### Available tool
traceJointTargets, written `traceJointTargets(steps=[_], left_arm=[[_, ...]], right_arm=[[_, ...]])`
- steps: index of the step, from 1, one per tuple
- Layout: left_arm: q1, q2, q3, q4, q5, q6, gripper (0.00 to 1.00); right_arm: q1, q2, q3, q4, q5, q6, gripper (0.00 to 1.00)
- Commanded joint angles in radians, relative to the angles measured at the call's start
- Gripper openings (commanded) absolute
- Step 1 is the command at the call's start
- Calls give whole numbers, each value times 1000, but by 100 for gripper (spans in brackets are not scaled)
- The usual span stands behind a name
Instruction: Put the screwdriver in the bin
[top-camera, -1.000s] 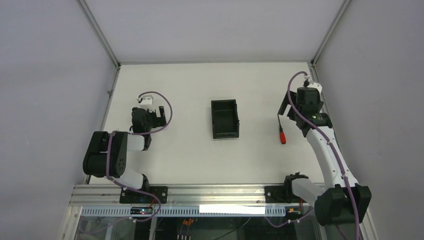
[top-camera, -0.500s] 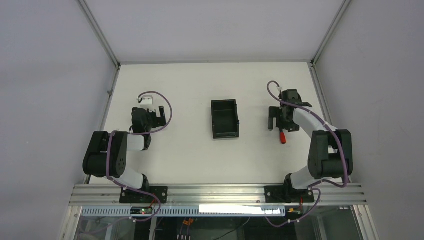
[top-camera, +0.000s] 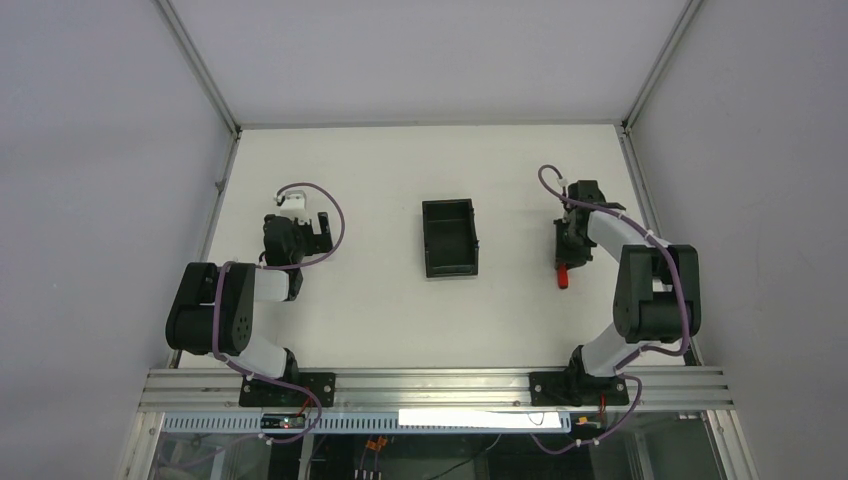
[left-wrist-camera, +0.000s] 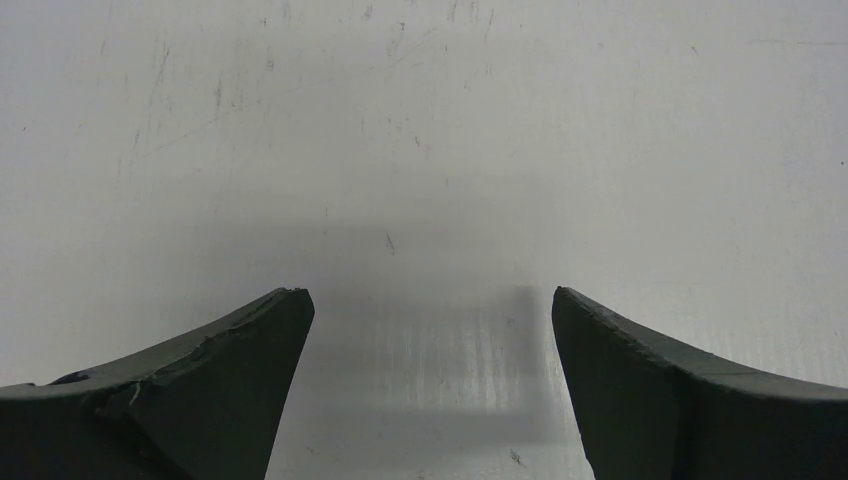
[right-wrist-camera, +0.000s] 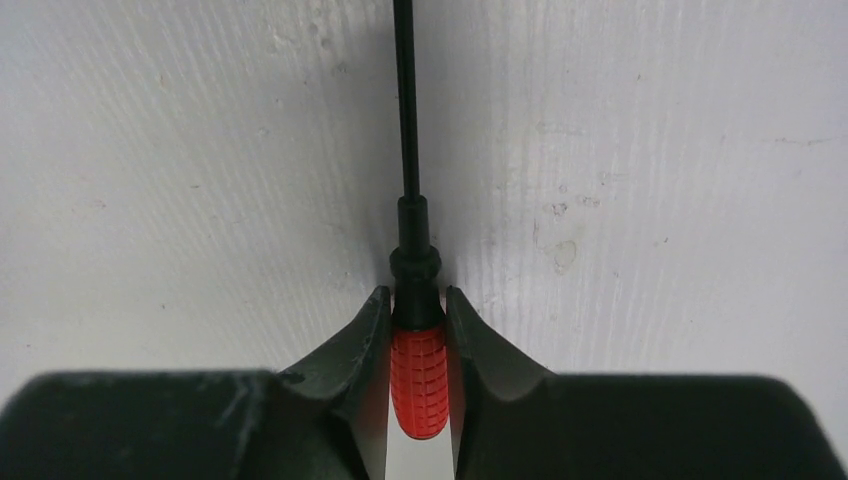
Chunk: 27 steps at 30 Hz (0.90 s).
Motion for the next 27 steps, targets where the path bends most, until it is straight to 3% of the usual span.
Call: traceJointTargets(steps=[1, 6, 9, 14, 21, 27], left_arm=[[5, -24, -2, 27, 16, -2, 99], [5, -24, -2, 27, 16, -2, 99], [6, -24, -2, 28, 16, -2, 99], [6, -26, -2, 27, 15, -2, 99], [6, -25, -2, 27, 15, -2, 99], [6, -24, -2, 27, 16, -2, 99]], right_arm=[[-4, -110, 63, -32, 8, -13, 16], [18, -228, 145, -59, -35, 32, 15], [52, -275, 222, -90, -147, 63, 15], [223, -293, 360, -148, -119, 88, 17], [505, -205, 486, -119, -48, 141, 18], [649, -45, 549, -72, 28, 100, 19]])
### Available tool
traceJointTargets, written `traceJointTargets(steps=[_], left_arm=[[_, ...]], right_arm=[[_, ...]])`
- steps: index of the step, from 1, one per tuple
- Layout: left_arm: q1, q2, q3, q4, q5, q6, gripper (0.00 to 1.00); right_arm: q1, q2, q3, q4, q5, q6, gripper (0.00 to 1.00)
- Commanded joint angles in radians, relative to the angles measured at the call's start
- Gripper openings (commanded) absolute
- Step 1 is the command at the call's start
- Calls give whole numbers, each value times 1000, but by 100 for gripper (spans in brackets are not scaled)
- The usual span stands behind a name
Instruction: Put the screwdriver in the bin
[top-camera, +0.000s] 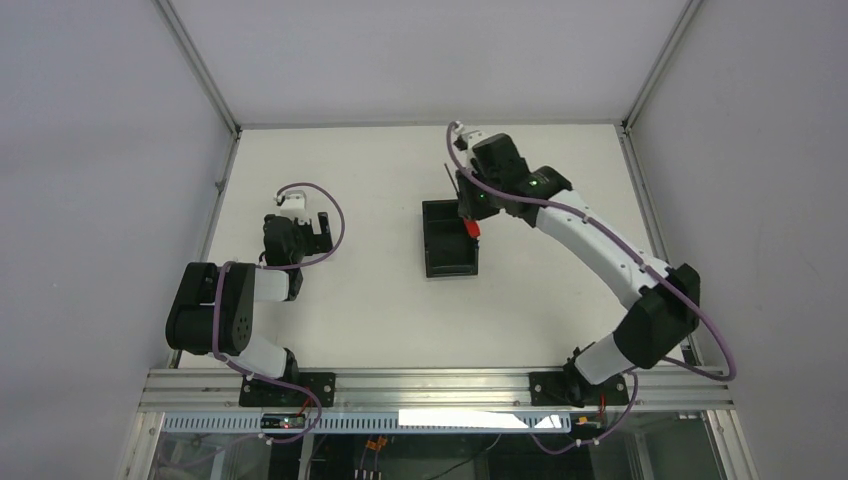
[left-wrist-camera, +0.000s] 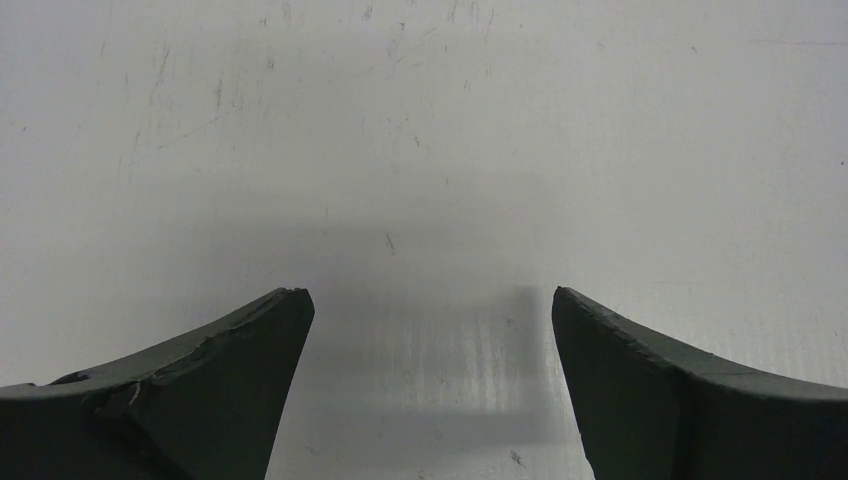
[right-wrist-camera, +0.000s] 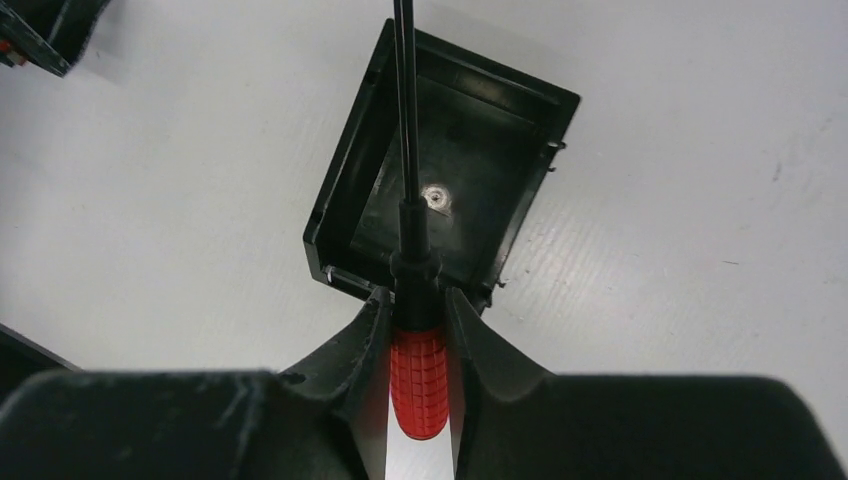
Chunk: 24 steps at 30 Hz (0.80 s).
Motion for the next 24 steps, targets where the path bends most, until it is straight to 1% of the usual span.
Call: traceJointTargets(steps=[1, 5, 9, 15, 19, 21, 24], left_arm=[[6, -24, -2, 27, 16, -2, 99], [6, -25, -2, 27, 15, -2, 99], [5, -24, -2, 27, 16, -2, 99], [5, -25, -2, 27, 14, -2, 99], [5, -24, -2, 27, 15, -2, 99], [6, -24, -2, 27, 15, -2, 99], [5, -24, -2, 28, 15, -2, 99]], right_arm=[[70, 121, 76, 34, 82, -12, 19], [101, 224, 98, 33, 147, -13, 19], [113, 279, 53, 74, 163, -36, 19], [114, 303, -9, 117, 160, -65, 21], [115, 298, -48, 139, 144, -67, 26], [115, 299, -50, 137, 143, -64, 34], [117, 286, -40, 133, 143, -54, 55]])
